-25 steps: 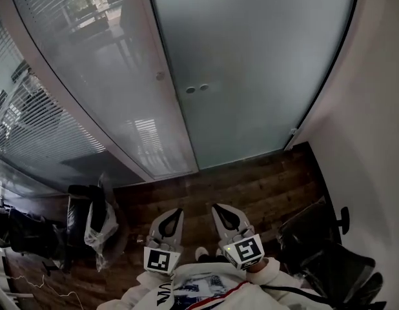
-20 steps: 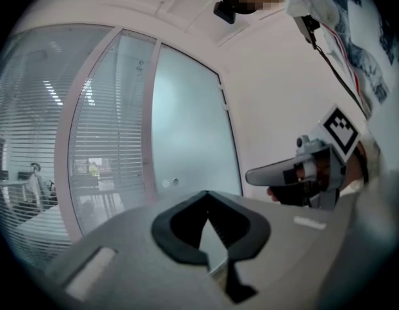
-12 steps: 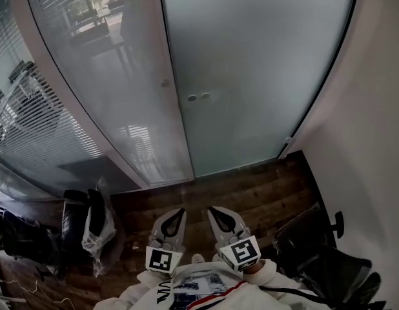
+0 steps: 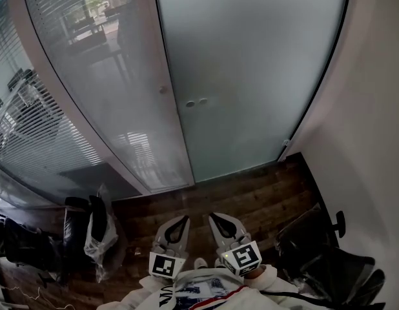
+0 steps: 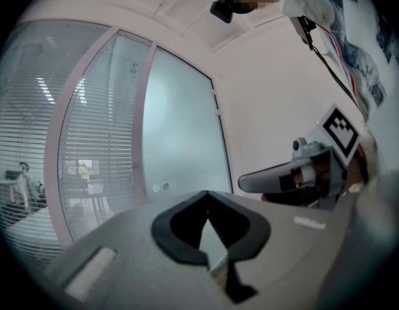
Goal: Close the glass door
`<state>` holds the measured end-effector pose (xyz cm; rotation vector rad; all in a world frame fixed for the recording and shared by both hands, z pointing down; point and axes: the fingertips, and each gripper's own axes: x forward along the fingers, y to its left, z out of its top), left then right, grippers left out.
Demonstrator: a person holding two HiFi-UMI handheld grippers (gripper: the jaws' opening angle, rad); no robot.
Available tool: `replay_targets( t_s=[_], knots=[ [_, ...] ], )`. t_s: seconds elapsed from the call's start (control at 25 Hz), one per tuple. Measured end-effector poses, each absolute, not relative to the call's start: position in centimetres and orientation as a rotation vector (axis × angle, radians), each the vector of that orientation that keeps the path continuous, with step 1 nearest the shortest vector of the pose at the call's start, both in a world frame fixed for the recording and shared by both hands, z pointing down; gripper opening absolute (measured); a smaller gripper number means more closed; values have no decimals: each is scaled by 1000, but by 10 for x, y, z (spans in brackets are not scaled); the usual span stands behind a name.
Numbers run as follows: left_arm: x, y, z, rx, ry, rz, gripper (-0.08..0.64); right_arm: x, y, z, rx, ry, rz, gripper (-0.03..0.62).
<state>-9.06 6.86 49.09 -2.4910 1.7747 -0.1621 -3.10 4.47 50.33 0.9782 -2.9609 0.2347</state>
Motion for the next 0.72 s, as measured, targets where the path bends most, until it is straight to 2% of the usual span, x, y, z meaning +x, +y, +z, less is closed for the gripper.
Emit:
replay_targets(
  t_s=[0.72],
  knots=[
    [-90, 93, 506, -2526, 1784, -213, -2, -43, 73, 513, 905, -2984, 277, 6]
  ],
)
